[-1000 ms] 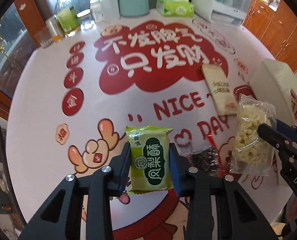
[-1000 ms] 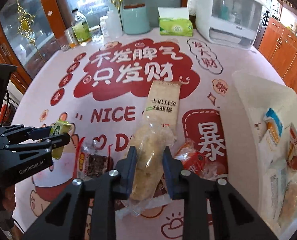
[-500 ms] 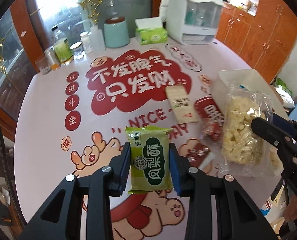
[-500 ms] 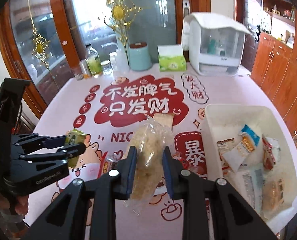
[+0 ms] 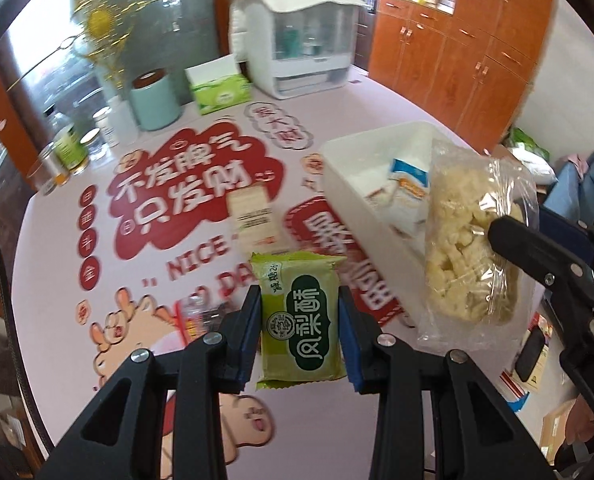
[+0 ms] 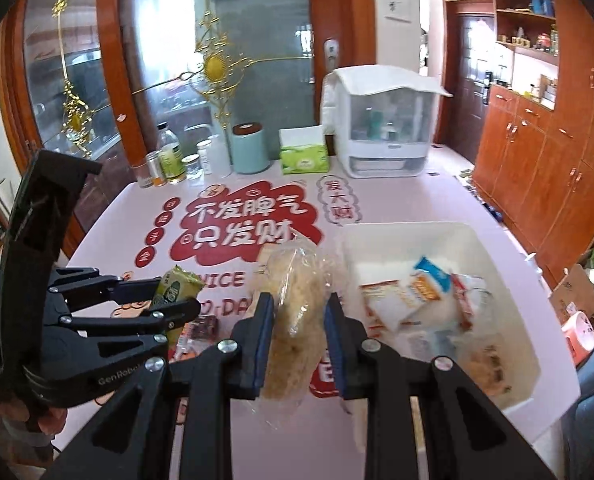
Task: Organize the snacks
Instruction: 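Carry the green pack and rice-cracker bag over the white tray with both tools, then open both tools to drop the green pack and rice-cracker bag into the tray, then move both open tools back over the remaining snacks, then grasp the red-striped snack stick pack with the left tool while the right tool grasps the red date pack, then lift and carry the snack stick pack and red date pack over the white tray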
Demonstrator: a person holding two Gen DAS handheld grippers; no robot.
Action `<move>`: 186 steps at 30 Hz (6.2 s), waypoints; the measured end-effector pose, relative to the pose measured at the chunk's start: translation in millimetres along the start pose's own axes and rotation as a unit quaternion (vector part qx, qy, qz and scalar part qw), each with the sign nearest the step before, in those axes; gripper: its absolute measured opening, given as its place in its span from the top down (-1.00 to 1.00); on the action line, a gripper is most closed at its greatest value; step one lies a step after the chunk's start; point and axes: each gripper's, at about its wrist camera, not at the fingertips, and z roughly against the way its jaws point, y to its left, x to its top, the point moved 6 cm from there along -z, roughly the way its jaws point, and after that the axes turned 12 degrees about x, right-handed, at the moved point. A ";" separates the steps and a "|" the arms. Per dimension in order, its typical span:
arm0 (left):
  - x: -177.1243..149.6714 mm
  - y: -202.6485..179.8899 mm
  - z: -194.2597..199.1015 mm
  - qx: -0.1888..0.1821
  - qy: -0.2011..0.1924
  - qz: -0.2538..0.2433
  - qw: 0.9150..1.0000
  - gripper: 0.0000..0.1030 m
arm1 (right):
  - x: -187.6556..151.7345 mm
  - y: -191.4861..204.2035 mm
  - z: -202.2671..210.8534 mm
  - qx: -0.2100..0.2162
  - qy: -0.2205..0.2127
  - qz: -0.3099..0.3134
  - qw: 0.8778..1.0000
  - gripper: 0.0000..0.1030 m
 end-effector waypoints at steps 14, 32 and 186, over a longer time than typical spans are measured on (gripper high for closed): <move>69.7 -90.2 0.5 0.014 -0.035 -0.034 0.999 0.33 | 6.4 -97.5 37.0 -0.045 -0.038 -0.024 0.998 0.50; 112.6 -137.4 -31.3 0.071 -0.025 -0.046 0.996 -0.08 | 15.5 -164.8 15.8 -0.056 -0.031 -0.037 0.997 0.46; 27.9 16.5 -8.3 -0.037 -0.027 -0.013 0.999 0.68 | 7.9 -1.9 -58.8 0.036 0.043 -0.004 0.998 0.01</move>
